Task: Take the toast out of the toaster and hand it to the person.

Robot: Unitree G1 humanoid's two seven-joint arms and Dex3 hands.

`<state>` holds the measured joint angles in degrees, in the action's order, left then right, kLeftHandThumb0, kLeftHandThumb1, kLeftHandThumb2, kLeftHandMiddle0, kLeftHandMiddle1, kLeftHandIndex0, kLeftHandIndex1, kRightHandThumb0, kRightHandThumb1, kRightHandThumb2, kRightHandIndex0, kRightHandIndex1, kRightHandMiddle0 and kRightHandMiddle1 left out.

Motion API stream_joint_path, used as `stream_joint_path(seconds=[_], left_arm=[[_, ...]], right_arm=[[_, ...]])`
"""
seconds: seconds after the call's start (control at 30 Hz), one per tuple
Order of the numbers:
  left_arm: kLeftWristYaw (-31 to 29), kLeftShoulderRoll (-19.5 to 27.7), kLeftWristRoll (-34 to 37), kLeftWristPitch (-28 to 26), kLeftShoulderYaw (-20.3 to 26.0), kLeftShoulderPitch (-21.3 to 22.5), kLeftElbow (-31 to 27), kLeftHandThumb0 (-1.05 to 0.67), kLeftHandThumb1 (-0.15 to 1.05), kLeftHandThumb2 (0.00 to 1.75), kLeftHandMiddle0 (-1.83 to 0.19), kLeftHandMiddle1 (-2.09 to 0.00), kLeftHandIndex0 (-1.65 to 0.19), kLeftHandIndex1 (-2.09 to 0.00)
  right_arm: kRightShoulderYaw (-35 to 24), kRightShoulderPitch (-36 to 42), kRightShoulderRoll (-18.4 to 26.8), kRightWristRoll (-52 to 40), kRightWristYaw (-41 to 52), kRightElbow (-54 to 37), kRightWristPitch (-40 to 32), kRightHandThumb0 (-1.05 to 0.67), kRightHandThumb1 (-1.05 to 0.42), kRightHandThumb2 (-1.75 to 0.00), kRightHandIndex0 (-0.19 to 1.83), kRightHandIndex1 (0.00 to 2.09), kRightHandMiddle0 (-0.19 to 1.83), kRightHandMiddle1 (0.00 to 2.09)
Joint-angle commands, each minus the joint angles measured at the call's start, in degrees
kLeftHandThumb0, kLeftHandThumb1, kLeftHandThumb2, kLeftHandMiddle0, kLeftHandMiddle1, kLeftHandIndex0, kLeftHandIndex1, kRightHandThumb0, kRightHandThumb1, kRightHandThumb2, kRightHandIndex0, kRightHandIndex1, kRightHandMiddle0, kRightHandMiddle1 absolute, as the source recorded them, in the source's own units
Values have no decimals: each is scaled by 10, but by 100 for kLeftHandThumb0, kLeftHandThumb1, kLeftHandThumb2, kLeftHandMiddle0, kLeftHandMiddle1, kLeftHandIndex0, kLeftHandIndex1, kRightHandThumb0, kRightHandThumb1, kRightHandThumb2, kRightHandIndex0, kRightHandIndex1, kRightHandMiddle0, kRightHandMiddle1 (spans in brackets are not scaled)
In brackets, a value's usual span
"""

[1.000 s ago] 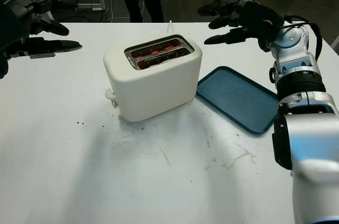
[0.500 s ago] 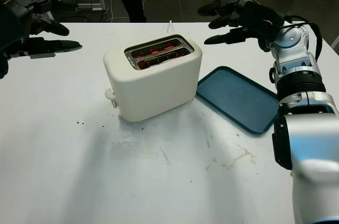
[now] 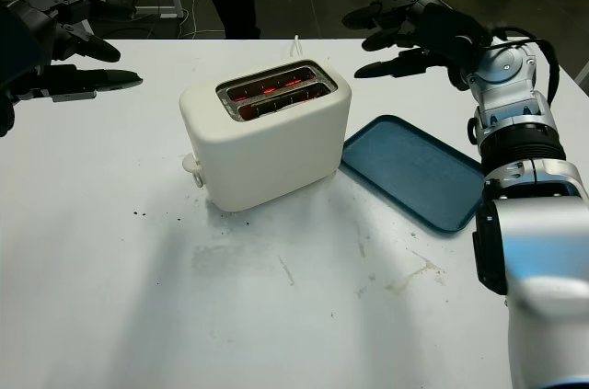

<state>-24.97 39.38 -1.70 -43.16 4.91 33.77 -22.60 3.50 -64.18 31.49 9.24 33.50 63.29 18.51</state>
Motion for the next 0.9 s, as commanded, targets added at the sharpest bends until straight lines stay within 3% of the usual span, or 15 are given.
stream_joint_path(seconds=[0.0,0.87], left_arm=[[5,-1,2,-4,4,7,-4,-37,82,0,-1,-130,-11,-84],[1,1,3,-1,4,9,-2,-36,82,0,0,-128,-10,-82]], right_arm=[[-2,-3,0,-1,-6,-4,2,-81,-71,0,38,57,62,0],[-4,-5,0,-5,2,-6,-2,-77,-70,0,36,57,61,0]])
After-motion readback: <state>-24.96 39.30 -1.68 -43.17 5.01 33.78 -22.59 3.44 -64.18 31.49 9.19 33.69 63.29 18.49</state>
